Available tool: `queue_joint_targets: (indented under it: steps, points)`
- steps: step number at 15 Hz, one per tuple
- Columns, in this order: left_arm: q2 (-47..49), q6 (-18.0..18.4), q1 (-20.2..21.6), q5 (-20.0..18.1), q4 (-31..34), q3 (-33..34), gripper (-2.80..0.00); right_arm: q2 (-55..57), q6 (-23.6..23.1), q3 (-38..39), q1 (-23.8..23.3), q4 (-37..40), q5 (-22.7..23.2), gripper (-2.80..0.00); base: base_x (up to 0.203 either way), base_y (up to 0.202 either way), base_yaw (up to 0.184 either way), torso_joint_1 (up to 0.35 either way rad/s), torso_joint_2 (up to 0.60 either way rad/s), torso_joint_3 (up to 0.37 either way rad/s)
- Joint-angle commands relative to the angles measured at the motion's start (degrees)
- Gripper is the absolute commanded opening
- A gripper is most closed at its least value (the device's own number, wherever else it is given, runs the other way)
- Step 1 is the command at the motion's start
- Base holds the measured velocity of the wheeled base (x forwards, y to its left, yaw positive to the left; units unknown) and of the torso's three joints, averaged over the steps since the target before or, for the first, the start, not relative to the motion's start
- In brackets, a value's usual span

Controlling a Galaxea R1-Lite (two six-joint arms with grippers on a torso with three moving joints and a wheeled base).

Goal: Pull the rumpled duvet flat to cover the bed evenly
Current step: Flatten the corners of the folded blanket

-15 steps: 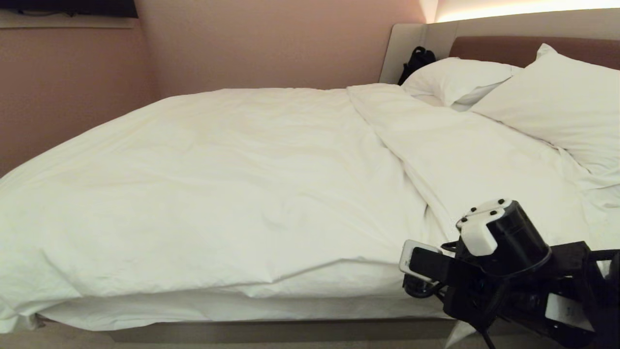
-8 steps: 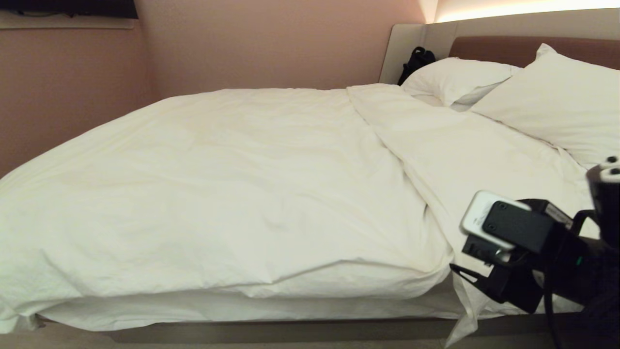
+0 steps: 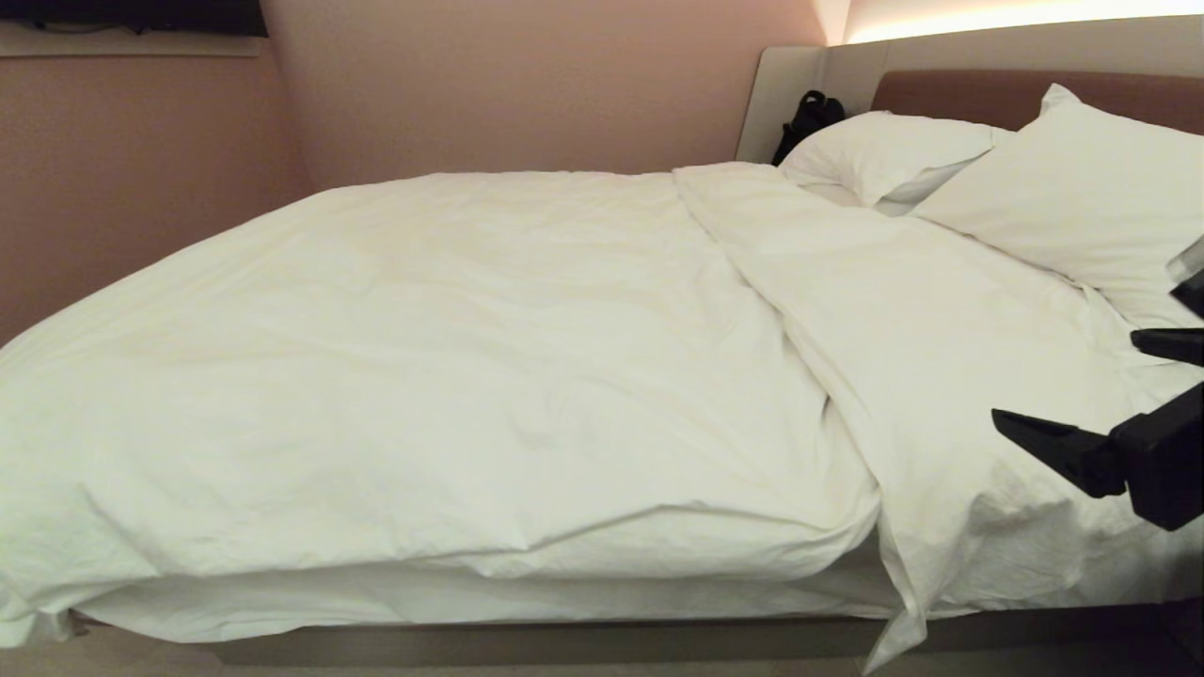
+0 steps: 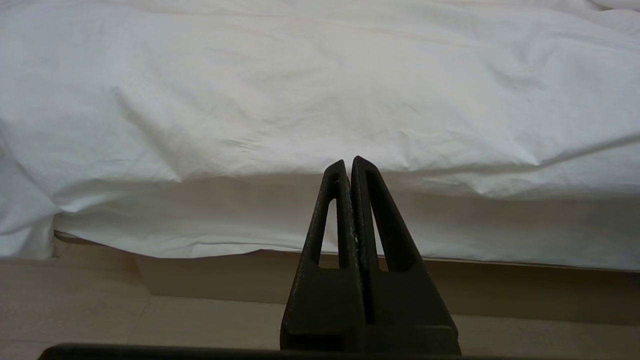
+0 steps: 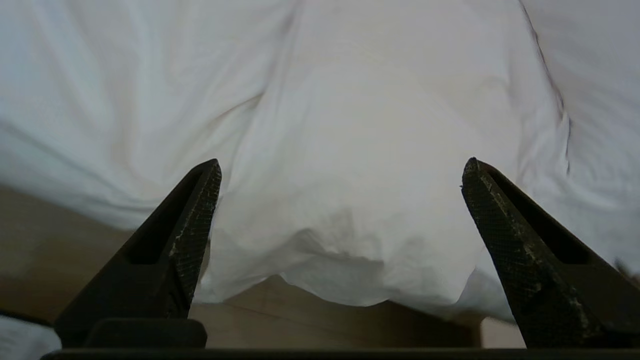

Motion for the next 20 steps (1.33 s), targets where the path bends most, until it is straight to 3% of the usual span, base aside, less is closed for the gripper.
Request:
queue_joint_targets:
  steps: [1,2,4,6,9,12,17,20]
  points:
    - [0.1,0.0,0.0,0.0,0.0,0.0,-2.80,-2.9,24.2,0.2,-1.9,0.5,-1.2,0.00,0.000,0.000,0.000,0.000,0.00,0.000]
    - [0.0,0.0,0.0,0.0,0.0,0.0,-2.80,-3.8,26.9,0.3,-3.7,2.5,-1.3,-2.80,0.000,0.000,0.000,0.000,0.00,0.000]
    - [0.1,0.0,0.0,0.0,0.0,0.0,-2.80,-4.7,34.1,0.4,-9.1,9.4,-0.8,-2.80,0.000,0.000,0.000,0.000,0.00,0.000]
    - [0.0,0.0,0.0,0.0,0.0,0.0,-2.80,-4.8,40.8,0.5,-17.3,14.6,2.5,-2.80,0.000,0.000,0.000,0.000,0.00,0.000]
    - [0.0,0.0,0.0,0.0,0.0,0.0,-2.80,-4.2,43.7,1.4,-35.3,17.5,18.0,-2.80,0.000,0.000,0.000,0.000,0.00,0.000]
    - [0.1,0.0,0.0,0.0,0.0,0.0,-2.80,-2.2,41.1,4.9,-53.0,15.8,35.7,-2.80,0.000,0.000,0.000,0.000,0.00,0.000]
    - [0.1,0.0,0.0,0.0,0.0,0.0,-2.80,3.7,31.1,14.7,-74.2,0.7,52.9,-2.80,0.000,0.000,0.000,0.000,0.00,0.000]
    - [0.0,0.0,0.0,0.0,0.0,0.0,-2.80,8.6,26.3,15.3,-83.3,-3.7,62.9,-2.80,0.000,0.000,0.000,0.000,0.00,0.000]
